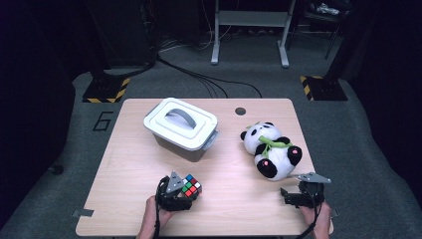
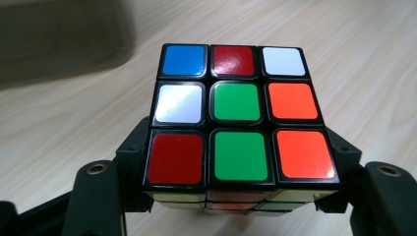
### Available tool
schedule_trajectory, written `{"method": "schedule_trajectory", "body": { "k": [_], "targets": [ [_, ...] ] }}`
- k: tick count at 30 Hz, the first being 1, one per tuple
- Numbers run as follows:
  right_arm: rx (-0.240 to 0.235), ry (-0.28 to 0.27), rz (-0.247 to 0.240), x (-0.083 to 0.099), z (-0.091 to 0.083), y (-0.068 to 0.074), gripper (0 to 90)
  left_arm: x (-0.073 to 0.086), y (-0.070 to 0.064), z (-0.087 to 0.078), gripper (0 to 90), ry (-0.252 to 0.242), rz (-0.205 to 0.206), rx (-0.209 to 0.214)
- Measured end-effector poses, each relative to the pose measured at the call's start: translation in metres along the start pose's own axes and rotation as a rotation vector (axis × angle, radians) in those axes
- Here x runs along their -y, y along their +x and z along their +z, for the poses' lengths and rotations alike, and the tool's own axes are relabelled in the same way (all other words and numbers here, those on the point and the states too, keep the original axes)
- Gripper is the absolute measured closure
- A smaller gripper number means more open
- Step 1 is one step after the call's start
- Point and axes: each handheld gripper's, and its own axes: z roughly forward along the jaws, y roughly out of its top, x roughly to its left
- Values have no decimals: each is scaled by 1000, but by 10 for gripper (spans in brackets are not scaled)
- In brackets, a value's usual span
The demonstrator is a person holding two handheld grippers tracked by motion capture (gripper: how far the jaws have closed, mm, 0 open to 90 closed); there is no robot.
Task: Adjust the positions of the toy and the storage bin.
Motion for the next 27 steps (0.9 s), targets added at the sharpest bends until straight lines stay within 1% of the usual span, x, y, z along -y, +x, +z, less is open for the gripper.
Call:
{"method": "schedule_trajectory", "body": {
  "k": [1, 2, 3, 6, 7, 10, 11, 14, 16, 18, 20, 21, 22, 27],
  "targets": [
    [-1, 2, 0, 0, 0, 0, 11, 2, 2, -1, 340, -3, -2, -10],
    [-1, 2, 0, 0, 0, 0, 11, 3, 4, -3, 340, 4, -12, -10],
    [-1, 2, 0, 0, 0, 0, 11, 5, 6, -4, 340, -2, -17, -24],
    [0, 1, 1, 0, 0, 0, 11, 9, 12, -8, 340, 1, -23, -39],
    [0, 2, 0, 0, 0, 0, 11, 10, 13, -9, 340, -1, -37, -39],
    [0, 0, 1, 0, 0, 0, 11, 12, 19, -13, 340, -4, -40, -59],
    [1, 0, 1, 0, 0, 0, 11, 13, 20, -14, 340, -9, -53, -64],
    [0, 1, 1, 0, 0, 0, 11, 14, 26, -18, 340, -4, -49, -87],
    [0, 0, 0, 0, 0, 0, 11, 15, 29, -20, 340, -4, -60, -94],
    [1, 0, 1, 0, 0, 0, 11, 16, 32, -22, 340, -1, -62, -105],
    [1, 0, 1, 0, 0, 0, 11, 17, 36, -23, 340, -4, -67, -123],
    [1, 0, 2, 0, 0, 0, 11, 17, 38, -24, 340, 6, -73, -118],
    [1, 0, 1, 0, 0, 0, 11, 18, 40, -25, 340, 6, -71, -126],
    [2, 0, 2, 0, 0, 0, 11, 23, 49, -30, 340, -4, -103, -162]
  ]
}}
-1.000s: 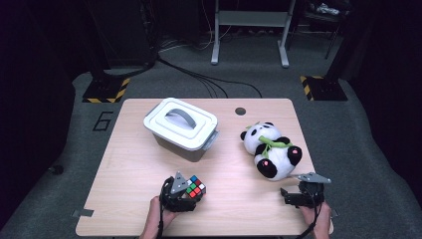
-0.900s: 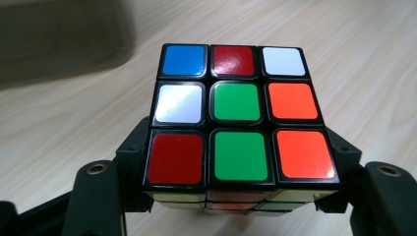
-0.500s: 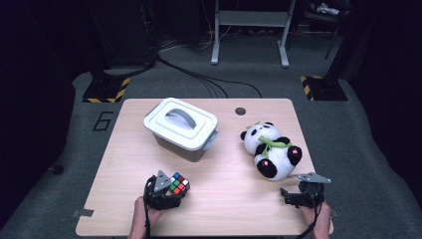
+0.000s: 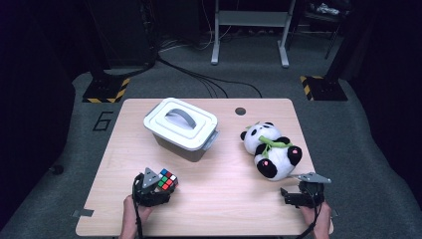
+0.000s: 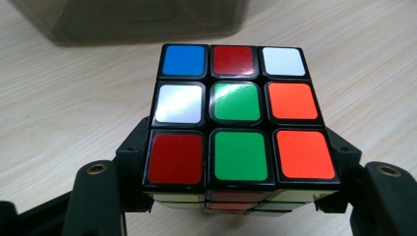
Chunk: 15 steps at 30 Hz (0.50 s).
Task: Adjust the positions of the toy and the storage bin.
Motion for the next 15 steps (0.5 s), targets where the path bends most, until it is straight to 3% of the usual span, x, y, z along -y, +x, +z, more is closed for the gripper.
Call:
{"method": "schedule_trajectory", "body": {
  "k": [15],
  "targets": [
    [0, 0, -1, 0, 0, 0, 11, 4, 32, -8, 340, 2, -66, -86]
  ]
}}
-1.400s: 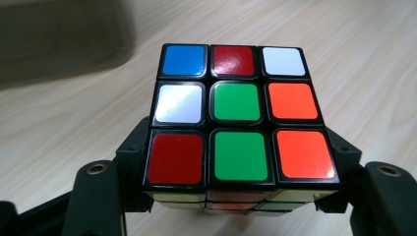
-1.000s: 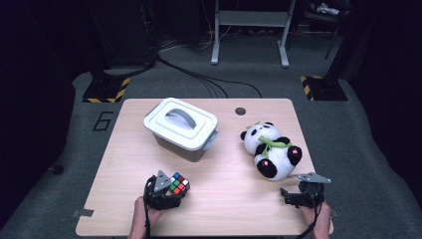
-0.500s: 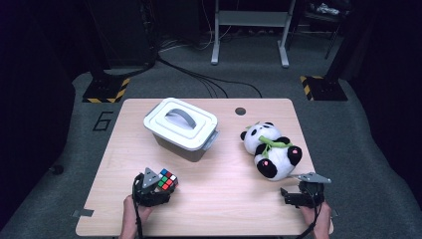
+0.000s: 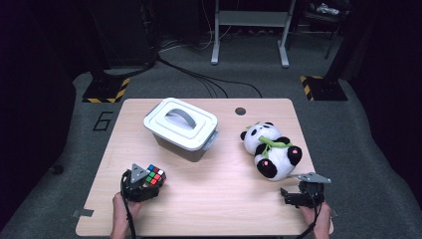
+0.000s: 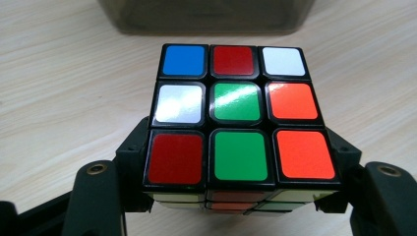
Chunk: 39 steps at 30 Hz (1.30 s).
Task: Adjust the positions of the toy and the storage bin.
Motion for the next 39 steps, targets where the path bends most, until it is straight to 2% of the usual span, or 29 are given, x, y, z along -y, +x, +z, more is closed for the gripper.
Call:
{"method": "schedule_trajectory", "body": {
  "k": [5, 7, 10, 11, 15, 16, 17, 21, 22, 24, 25, 39],
  "targets": [
    [0, 0, 0, 0, 0, 0, 11, -1, 12, 0, 340, 1, -21, -27],
    [0, 0, 1, 0, 0, 0, 11, -2, 21, 1, 340, -5, -42, -58],
    [0, 0, 0, 0, 0, 0, 11, -2, 28, 1, 340, 0, -57, -75],
    [0, 0, 1, 0, 0, 0, 11, -3, 36, 2, 340, 13, -70, -87],
    [0, 0, 0, 0, 0, 0, 11, -1, 51, 7, 340, 6, -103, -122],
    [0, 0, 0, 0, 0, 0, 11, -1, 51, 7, 340, 6, -103, -122],
    [0, 0, 0, 0, 0, 0, 11, -1, 59, 10, 340, 20, -116, -135],
    [0, 0, 1, 0, 0, 0, 11, -3, 75, 14, 340, 18, -150, -164],
    [0, 0, 0, 0, 0, 0, 11, -3, 79, 15, 340, 26, -146, -169],
    [0, 0, 0, 0, 0, 0, 11, -5, 86, 17, 340, 14, -163, -186],
    [0, 0, 1, 0, 0, 0, 11, -6, 89, 17, 340, 26, -163, -186],
    [0, 0, 0, 0, 0, 0, 11, -7, 110, 31, 340, 53, -202, -225]
  ]
}}
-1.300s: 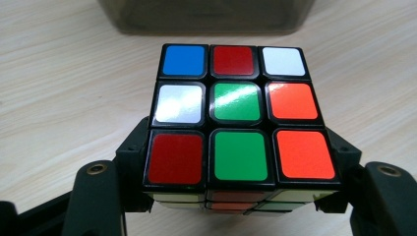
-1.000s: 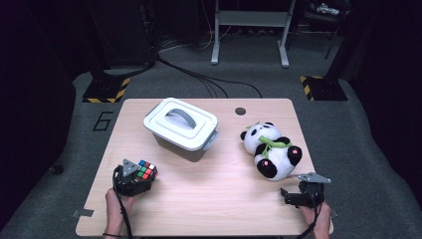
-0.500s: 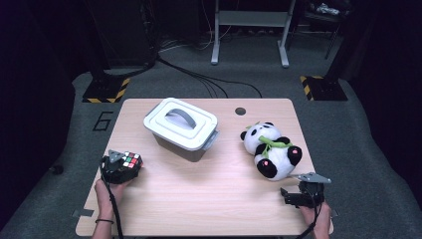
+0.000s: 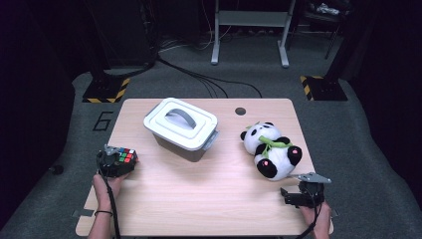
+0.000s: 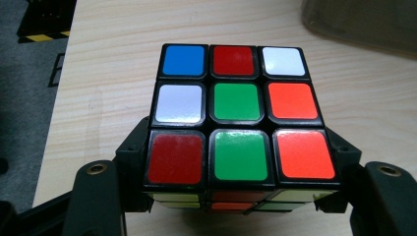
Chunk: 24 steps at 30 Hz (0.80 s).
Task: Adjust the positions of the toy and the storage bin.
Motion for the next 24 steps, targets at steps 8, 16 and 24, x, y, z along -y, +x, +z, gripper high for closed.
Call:
{"method": "schedule_trajectory", "body": {
  "k": [8, 16, 24],
  "targets": [
    [0, 0, 0, 0, 0, 0, 12, -4, 6, 4, 340, 2, -22, -13],
    [0, 0, 1, 0, 0, 0, 11, -7, 19, 3, 340, -11, -49, -34],
    [0, 0, 1, 0, 0, 0, 12, -3, 29, 5, 340, -5, -74, -40]
  ]
}}
